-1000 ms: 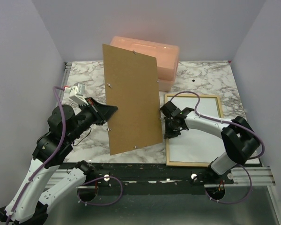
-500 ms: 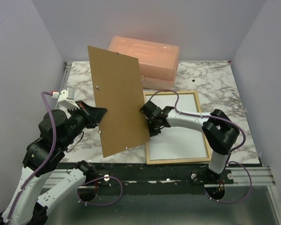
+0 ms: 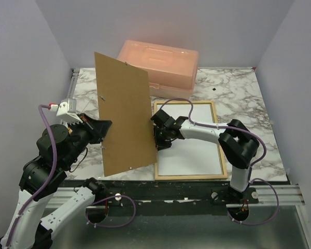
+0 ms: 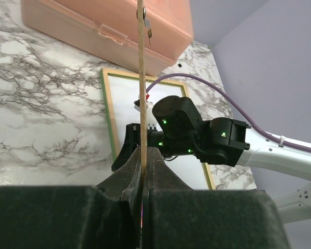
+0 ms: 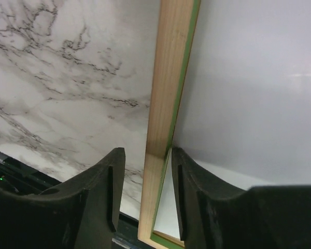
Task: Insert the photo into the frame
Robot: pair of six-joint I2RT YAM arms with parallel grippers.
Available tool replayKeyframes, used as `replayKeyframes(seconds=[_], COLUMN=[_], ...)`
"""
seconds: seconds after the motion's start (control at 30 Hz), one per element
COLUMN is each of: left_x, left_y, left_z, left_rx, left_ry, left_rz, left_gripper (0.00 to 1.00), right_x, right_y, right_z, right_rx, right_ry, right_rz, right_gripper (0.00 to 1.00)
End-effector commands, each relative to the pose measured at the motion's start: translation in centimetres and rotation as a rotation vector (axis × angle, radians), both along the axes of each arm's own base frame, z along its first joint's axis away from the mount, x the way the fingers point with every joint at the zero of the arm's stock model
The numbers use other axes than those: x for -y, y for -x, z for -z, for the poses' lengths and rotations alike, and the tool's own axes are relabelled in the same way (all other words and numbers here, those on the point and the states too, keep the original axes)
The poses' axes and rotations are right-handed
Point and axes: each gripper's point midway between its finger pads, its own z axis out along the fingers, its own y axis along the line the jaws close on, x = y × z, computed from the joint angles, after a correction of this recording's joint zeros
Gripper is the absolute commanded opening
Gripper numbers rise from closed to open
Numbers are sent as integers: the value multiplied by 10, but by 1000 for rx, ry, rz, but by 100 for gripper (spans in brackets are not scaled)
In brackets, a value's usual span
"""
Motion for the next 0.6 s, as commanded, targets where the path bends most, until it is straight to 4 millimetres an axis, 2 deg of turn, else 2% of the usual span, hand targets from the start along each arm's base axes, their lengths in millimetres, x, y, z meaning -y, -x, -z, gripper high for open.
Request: replayKeyframes(seconds=[0.0,0.07,0.27,0.37,0.57], left_x=[-7,-5,2,5,11], left_y=[0,-1,-3,-4,-6], left_z=[-32,-31,-32,-32,-31], left_rx=[103,101,106,107,101], left_ry=[46,46,55,62,68], left_rz=[-31,-22,3,15,35], left_gripper=[0,0,0,0,0], right_x=[1,13,66,106,203], right_y=[-3,-5,-17,-25,-46], right_z=[-15,-20,-32,-39,-51], right_rx=[72,91,111,120,162], right_ry=[-12,12,35,49,91], right_rz=[-14,-2,70,129,320], right_gripper=[57,66,75,77,83])
